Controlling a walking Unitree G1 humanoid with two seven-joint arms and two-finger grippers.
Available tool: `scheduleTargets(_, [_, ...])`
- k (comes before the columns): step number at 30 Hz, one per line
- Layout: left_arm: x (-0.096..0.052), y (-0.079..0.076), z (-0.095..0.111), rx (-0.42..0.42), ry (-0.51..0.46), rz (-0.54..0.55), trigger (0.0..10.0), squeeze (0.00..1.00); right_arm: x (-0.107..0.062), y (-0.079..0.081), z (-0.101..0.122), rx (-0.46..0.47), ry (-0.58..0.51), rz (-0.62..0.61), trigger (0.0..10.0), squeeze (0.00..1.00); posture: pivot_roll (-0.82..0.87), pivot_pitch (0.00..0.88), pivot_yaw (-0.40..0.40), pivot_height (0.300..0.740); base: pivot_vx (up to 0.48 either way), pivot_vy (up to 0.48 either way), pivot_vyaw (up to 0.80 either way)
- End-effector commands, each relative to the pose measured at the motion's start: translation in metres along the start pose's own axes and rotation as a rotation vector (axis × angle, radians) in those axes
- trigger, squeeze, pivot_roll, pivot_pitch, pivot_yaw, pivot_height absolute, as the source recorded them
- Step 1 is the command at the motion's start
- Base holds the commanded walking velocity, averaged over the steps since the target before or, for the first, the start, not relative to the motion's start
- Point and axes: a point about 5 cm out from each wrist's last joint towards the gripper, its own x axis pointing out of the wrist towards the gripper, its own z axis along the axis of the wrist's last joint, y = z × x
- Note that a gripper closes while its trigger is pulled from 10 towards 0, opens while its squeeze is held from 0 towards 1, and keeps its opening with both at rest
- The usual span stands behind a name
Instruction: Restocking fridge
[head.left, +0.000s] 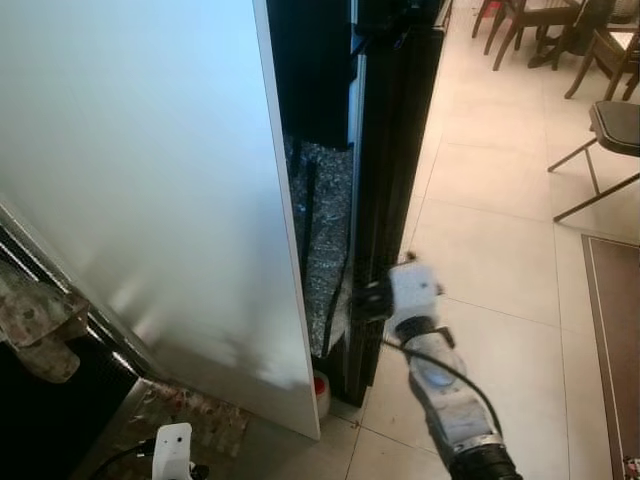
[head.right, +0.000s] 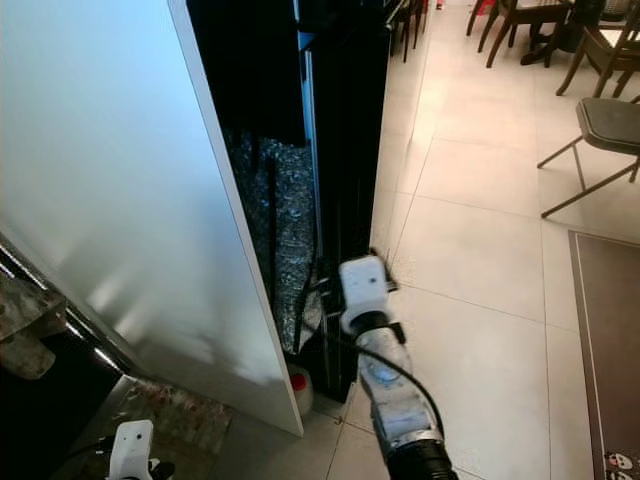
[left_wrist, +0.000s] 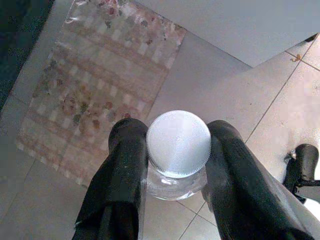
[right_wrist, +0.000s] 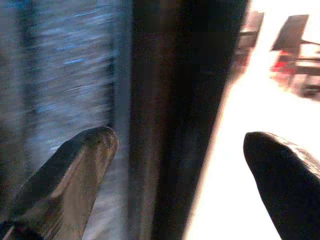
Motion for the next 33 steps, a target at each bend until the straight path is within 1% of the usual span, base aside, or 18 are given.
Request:
scheduleTargets(1, [0.0,0.001,-0.003,0.02,0.017,0.01,10.0,0.0,0.003,-0.003,0.007,0.01,-0.012,-0.027,10.0,0.0,-0.08,0.0,0.078,0.74,0.0,0.0,0.0])
scheduleTargets(2, [0.0,0.001,-0.003,0.02,0.017,0.01,10.0,0.0,0.003,-0.003,0.007,0.01,-0.012,-0.027,10.0,0.0,-0.08,0.0,0.078,0.74,0.0,0.0,0.0])
scheduleTargets(3, [0.0,0.001,-0.004,0.02,0.018,0.009,10.0,0.0,0.004,-0.001,0.009,0.017,-0.018,-0.006,10.0,0.19,-0.08,0.0,0.079,0.74,0.0,0.0,0.0])
scheduleTargets(4, [0.0,0.0,-0.004,0.02,0.02,0.008,10.0,0.0,0.005,0.002,0.011,0.019,-0.026,0.019,10.0,0.82,-0.08,0.0,0.079,0.74,0.0,0.0,0.0])
scheduleTargets(5, [0.0,0.0,-0.004,0.02,0.02,0.008,10.0,0.0,0.005,0.002,0.011,0.019,-0.026,0.019,10.0,0.82,-0.08,0.0,0.079,0.74,0.0,0.0,0.0])
scheduleTargets(6, [0.0,-0.004,-0.006,0.022,0.024,0.003,10.0,0.0,0.008,0.007,0.016,0.03,-0.049,0.058,10.0,1.0,-0.08,0.0,0.082,0.74,0.0,0.0,0.0])
scheduleTargets(8, [0.0,-0.01,-0.006,0.023,0.025,-0.004,10.0,0.0,0.015,0.011,0.025,0.042,-0.076,0.061,10.0,1.0,-0.08,0.0,0.082,0.74,0.0,0.0,0.0])
scheduleTargets(10, [0.0,-0.01,-0.006,0.023,0.025,-0.004,10.0,0.0,0.016,0.011,0.025,0.04,-0.078,0.06,10.0,1.0,-0.08,0.0,0.082,0.74,0.0,0.0,0.0])
scheduleTargets(12, [0.0,-0.012,-0.005,0.024,0.023,-0.008,10.0,0.0,0.02,0.01,0.029,0.029,-0.086,0.048,10.0,1.0,-0.08,0.0,0.082,0.74,0.0,0.0,0.0])
scheduleTargets(13, [0.0,-0.013,-0.005,0.024,0.023,-0.008,10.0,0.0,0.023,0.009,0.03,0.021,-0.086,0.037,10.0,0.6,-0.08,0.0,0.082,0.74,0.0,0.0,0.0])
scheduleTargets(14, [0.0,-0.015,-0.005,0.023,0.022,-0.011,10.0,0.0,0.029,0.007,0.032,0.011,-0.091,0.016,10.0,0.0,-0.08,0.0,0.084,0.74,0.0,0.0,0.0])
scheduleTargets(16, [0.0,-0.018,-0.006,0.024,0.022,-0.013,10.0,0.0,0.036,0.003,0.038,0.013,-0.104,-0.002,10.0,0.0,-0.08,0.0,0.084,0.74,0.0,0.0,0.0])
scheduleTargets(21, [0.0,-0.019,-0.006,0.022,0.024,-0.009,10.0,0.0,0.045,-0.001,0.049,0.014,-0.129,-0.031,10.0,0.0,-0.08,0.0,0.085,0.74,0.0,0.0,0.0])
scheduleTargets(24, [0.0,-0.019,-0.006,0.023,0.023,-0.008,10.0,0.0,0.05,0.005,0.055,0.002,-0.148,0.026,10.0,0.0,-0.07,0.0,0.087,0.74,0.0,0.0,0.0])
scheduleTargets(28, [0.0,-0.02,-0.007,0.021,0.024,-0.008,10.0,0.0,0.053,0.012,0.058,0.023,-0.154,0.072,10.0,0.0,-0.07,0.0,0.086,0.74,0.0,0.0,0.0])
scheduleTargets(30, [0.0,-0.021,-0.007,0.021,0.025,-0.008,10.0,0.0,0.053,0.014,0.058,0.03,-0.152,0.088,10.0,0.0,-0.07,0.0,0.085,0.74,0.0,0.0,0.0])
scheduleTargets(33, [-0.001,-0.023,-0.008,0.023,0.028,-0.011,10.0,0.0,0.05,0.022,0.05,0.009,-0.125,0.135,10.0,0.0,-0.07,0.0,0.083,0.74,0.0,0.0,0.0])
